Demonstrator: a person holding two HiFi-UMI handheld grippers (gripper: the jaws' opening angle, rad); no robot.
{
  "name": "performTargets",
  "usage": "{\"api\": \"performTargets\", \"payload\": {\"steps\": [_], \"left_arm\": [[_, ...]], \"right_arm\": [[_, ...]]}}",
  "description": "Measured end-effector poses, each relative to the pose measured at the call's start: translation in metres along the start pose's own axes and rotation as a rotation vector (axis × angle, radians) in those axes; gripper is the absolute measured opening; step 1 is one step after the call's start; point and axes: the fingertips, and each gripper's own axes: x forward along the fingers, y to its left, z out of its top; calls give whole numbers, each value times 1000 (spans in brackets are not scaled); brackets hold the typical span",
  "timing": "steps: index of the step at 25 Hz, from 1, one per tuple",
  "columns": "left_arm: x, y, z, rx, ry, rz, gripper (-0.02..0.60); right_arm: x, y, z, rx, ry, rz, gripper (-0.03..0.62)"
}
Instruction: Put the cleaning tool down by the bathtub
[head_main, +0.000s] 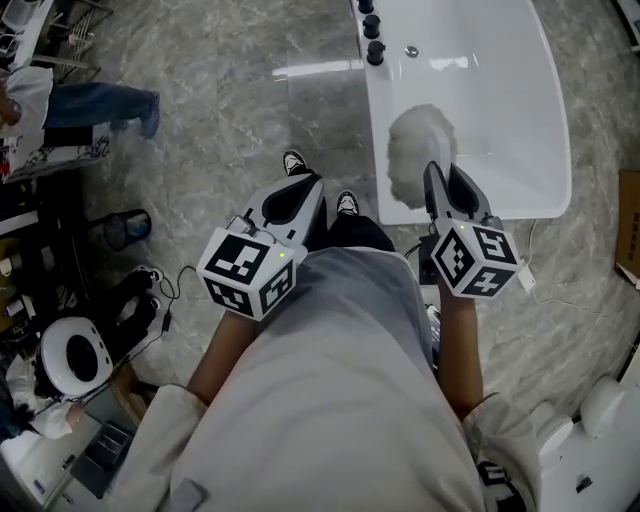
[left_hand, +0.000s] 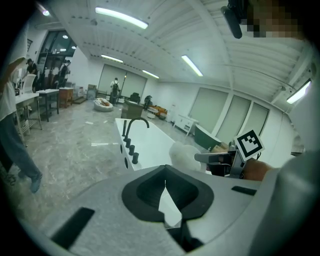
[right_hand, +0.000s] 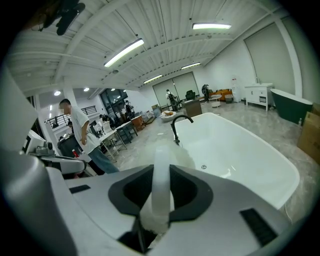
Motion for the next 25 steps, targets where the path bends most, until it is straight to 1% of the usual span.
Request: {"api": "performTargets", "payload": {"steps": [3, 7, 12, 17, 25], "left_arm": [[3, 4, -1, -1, 8, -10, 5], [-1, 15, -4, -15, 21, 9, 5], [5, 12, -11, -29, 30, 12, 5], [0, 29, -10, -47, 27, 16, 5], [-8, 38, -19, -81, 26, 28, 5]], "right_arm": [[6, -1, -2, -1, 11, -3, 85], [15, 4, -4, 0, 24, 4, 85], [18, -8, -11, 8, 44, 12, 85], [35, 4, -15, 2, 75, 23, 85], [48, 12, -28, -20, 121, 37, 85]]}}
